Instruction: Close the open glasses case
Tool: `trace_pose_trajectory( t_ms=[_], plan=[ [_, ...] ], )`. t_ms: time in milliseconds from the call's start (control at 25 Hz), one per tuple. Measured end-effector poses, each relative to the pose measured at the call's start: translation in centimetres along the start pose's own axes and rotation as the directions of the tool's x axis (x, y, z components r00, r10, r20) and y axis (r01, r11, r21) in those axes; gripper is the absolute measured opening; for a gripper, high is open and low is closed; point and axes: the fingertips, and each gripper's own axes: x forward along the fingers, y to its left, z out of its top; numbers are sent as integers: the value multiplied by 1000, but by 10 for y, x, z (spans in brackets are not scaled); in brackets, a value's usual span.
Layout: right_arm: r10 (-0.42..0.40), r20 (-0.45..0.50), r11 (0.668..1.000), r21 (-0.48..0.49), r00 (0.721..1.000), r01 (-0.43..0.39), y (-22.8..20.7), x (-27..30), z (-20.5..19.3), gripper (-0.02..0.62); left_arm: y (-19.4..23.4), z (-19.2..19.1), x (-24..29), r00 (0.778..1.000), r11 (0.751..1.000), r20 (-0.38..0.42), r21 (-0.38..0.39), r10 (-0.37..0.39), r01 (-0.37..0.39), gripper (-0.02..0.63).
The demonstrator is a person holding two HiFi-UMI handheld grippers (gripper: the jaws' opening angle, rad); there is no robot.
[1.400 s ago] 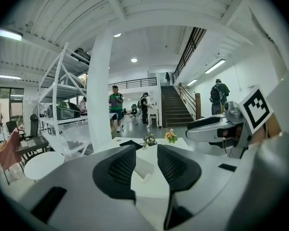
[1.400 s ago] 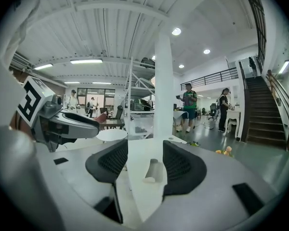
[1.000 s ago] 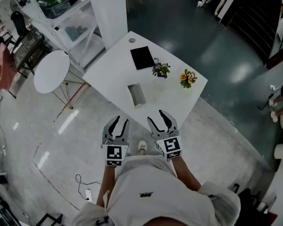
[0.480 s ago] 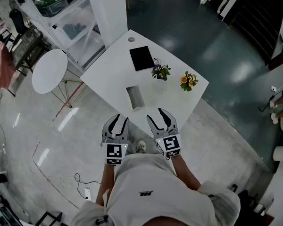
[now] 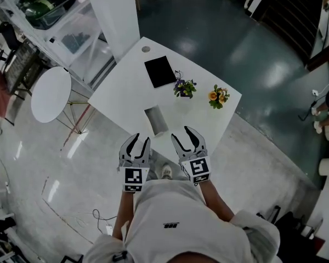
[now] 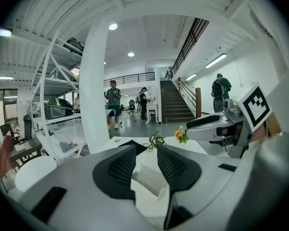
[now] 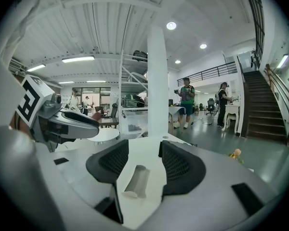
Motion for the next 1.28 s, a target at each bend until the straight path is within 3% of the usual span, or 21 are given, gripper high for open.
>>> trace_pose_trajectory(
  t_ms=[480, 1000, 1280],
  plan=[
    [-134, -68, 989, 55, 989, 138, -17, 54, -8, 219, 39, -9, 63, 985, 985, -37, 37, -168, 170, 153],
    [-212, -183, 960, 146, 960, 240, -38, 98, -43, 219, 57, -40, 126, 937, 940, -105, 42, -332, 338, 150],
    [-254, -237, 947, 135, 938, 291, -45, 112, -57, 219, 59, -57, 150, 908, 914, -129, 27, -399, 405, 150]
  ],
)
